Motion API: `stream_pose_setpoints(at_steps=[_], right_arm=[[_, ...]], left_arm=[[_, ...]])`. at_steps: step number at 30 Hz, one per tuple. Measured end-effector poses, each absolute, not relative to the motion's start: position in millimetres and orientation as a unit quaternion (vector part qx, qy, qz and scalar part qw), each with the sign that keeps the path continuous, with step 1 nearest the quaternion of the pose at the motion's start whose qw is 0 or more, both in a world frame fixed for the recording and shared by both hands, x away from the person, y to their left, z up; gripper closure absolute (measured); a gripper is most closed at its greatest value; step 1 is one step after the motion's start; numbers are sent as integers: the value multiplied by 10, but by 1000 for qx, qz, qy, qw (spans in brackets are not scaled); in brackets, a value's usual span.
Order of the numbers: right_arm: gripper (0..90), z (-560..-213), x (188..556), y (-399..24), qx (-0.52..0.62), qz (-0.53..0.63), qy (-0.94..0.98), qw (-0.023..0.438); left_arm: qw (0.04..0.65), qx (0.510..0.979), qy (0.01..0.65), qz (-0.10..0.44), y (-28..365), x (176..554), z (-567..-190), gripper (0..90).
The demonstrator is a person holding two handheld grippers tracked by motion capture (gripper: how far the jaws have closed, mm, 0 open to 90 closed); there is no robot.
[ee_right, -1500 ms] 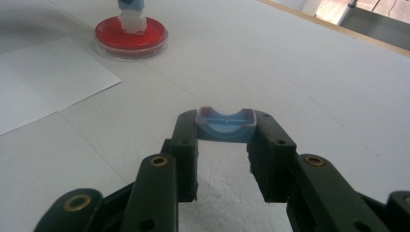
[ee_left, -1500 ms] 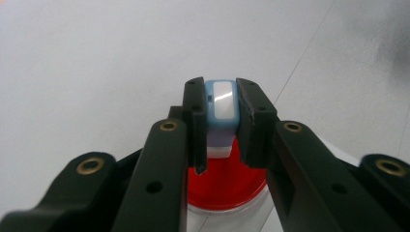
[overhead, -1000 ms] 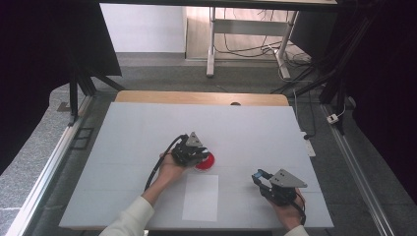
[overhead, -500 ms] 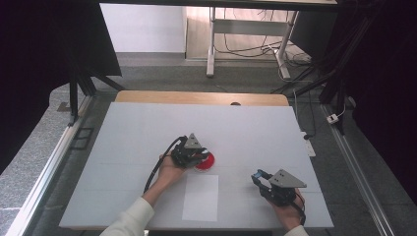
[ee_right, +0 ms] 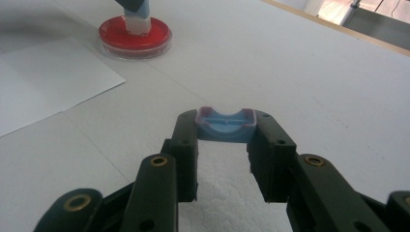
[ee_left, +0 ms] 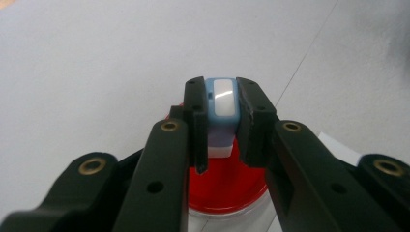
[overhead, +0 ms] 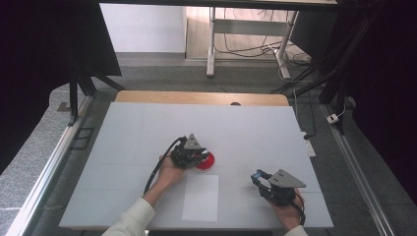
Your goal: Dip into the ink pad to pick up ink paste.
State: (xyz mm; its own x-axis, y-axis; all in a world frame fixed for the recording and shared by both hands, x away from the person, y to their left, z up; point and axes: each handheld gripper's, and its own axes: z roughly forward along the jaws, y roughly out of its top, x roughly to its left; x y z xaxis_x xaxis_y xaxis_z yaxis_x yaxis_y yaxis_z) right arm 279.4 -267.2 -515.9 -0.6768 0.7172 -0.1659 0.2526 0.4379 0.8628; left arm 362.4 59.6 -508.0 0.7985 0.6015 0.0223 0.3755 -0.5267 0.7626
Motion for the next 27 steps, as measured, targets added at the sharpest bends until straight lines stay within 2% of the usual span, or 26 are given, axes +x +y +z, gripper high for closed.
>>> stream_pose_setpoints(at_steps=[27], right_arm=[[647,-5154,2784,-2665,299,440,803,267]], left_arm=[[413,853,291,129,656,3635,-5119,761]])
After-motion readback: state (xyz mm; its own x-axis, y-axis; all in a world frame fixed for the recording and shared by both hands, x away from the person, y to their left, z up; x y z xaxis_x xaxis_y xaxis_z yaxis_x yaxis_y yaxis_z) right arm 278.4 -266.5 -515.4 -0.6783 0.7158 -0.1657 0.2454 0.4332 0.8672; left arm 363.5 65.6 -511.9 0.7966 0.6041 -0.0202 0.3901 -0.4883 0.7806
